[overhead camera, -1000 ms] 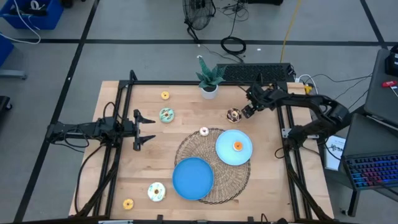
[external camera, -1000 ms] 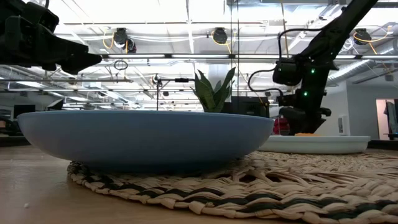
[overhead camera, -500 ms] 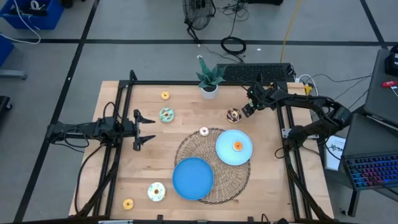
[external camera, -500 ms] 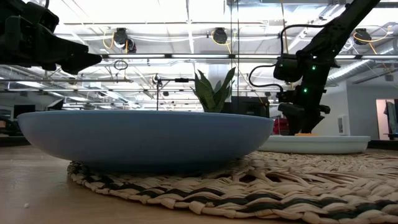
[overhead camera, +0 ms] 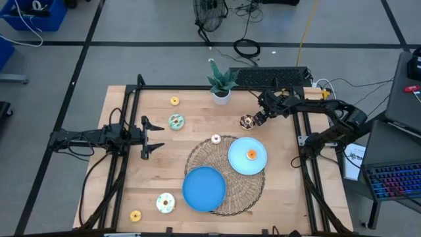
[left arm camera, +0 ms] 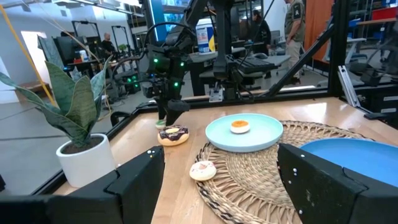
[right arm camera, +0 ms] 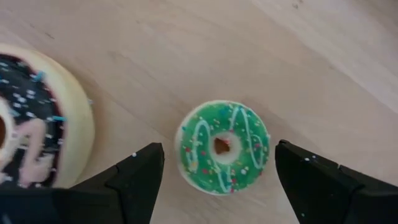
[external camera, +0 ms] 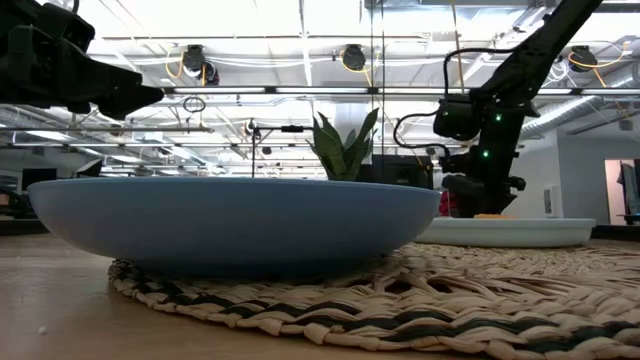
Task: Pick & Place donuts
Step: Put the small green donut on the light blue plate
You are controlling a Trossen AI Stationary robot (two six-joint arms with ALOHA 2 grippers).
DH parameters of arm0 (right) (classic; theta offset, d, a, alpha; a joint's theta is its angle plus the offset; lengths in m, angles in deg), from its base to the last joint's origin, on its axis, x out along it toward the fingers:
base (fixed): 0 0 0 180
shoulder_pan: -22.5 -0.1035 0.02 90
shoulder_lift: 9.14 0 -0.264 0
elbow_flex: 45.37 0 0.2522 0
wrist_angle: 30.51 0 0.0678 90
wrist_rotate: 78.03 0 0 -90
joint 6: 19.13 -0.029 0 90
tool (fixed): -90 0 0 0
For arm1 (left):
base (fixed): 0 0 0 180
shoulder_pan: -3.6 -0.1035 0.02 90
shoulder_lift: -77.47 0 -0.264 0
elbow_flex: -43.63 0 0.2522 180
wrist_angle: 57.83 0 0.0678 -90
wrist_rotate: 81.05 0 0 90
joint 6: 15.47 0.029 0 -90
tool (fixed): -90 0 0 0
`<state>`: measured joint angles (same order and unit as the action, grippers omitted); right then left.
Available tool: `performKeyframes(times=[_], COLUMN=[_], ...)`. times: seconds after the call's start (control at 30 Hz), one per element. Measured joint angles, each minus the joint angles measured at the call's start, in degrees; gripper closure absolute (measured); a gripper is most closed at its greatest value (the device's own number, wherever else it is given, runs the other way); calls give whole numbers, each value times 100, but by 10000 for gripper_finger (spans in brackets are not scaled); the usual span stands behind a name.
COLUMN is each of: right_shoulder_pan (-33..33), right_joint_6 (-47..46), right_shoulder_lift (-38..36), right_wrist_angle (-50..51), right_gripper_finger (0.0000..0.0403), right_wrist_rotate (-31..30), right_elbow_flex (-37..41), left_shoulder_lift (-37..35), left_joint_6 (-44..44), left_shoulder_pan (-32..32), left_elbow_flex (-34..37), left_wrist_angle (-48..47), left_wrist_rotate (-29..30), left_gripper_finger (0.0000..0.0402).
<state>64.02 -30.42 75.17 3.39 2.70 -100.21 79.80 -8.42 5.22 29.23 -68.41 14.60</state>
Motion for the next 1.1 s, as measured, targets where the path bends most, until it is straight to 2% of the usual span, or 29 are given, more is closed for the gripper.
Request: performKeyframes(times=[0.3,0.8,0.93,1.1], right_shoulder_pan=[2,0,0,0], right_joint_6=[-2,-2,1,0], right_shoulder_lift=[-4,-4,-4,-4], right_wrist_angle=[-13,-17,-17,-17], right_gripper_finger=[124,174,173,154], right_wrist_rotate=[-124,-98,-93,49], right_elbow_flex=[0,0,0,0], left_shoulder_lift=[0,1,0,1], left_joint_6=[-2,-2,-2,-2], left_shoulder_pan=[0,1,2,2], left_elbow_flex=[0,1,0,0], left_wrist_angle=[0,1,1,2], left_wrist_rotate=[2,1,1,1], left_gripper_finger=[96,96,96,96])
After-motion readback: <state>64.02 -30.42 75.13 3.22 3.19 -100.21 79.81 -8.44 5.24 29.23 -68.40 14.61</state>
